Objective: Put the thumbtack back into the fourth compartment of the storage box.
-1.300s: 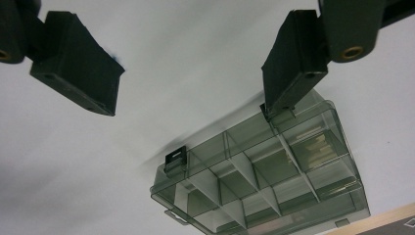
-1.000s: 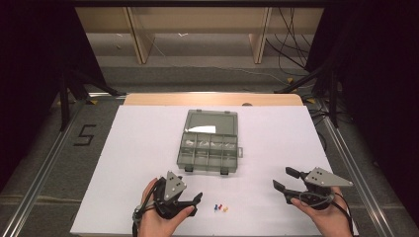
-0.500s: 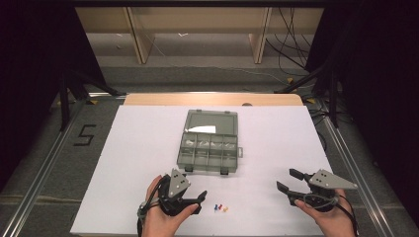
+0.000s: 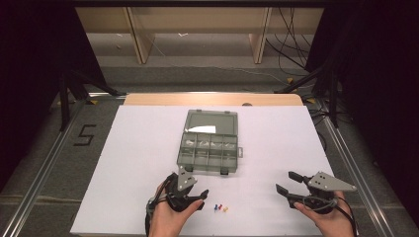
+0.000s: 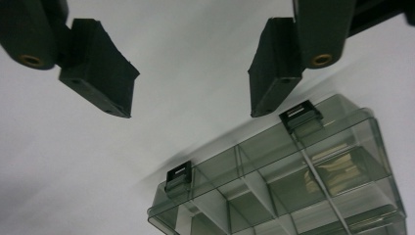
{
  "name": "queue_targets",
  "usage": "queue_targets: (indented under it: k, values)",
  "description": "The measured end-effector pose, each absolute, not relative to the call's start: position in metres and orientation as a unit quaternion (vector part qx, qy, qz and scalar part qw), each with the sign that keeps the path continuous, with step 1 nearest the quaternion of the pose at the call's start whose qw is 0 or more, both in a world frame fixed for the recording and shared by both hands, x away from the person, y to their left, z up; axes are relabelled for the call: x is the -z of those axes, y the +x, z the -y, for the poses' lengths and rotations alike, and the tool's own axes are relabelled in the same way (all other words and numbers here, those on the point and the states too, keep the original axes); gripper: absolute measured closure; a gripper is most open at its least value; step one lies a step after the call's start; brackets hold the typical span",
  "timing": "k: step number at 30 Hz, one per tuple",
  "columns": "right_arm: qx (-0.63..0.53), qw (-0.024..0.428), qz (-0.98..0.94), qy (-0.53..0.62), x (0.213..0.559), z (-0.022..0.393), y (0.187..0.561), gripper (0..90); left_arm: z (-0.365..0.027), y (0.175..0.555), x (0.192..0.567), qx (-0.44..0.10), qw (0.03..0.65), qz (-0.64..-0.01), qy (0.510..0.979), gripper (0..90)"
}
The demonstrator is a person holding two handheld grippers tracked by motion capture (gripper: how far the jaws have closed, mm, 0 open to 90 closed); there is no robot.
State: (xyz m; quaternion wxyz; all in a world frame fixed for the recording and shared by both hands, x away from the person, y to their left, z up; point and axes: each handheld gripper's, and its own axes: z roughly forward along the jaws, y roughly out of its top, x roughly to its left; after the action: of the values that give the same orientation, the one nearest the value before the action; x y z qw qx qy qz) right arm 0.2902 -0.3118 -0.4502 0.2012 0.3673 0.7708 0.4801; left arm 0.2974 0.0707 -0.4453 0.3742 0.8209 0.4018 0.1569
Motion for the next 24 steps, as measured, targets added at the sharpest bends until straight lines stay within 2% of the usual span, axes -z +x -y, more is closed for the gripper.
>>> queue_targets:
  k: [4,11,24]
  values:
    - [-0.488,0.202,-0.764,0.37,0.45,0.314,0.291,34.4,-0.058,0.307,0.449,-0.15,0.354,-0.412,0.826,44.1]
    - [-0.479,0.193,-0.776,0.363,0.451,0.309,0.288,34.5,-0.035,0.316,0.457,-0.127,0.314,-0.421,0.841,51.7]
    - [-0.476,0.193,-0.78,0.357,0.451,0.304,0.286,34.4,-0.016,0.301,0.465,-0.076,0.283,-0.412,0.863,62.9]
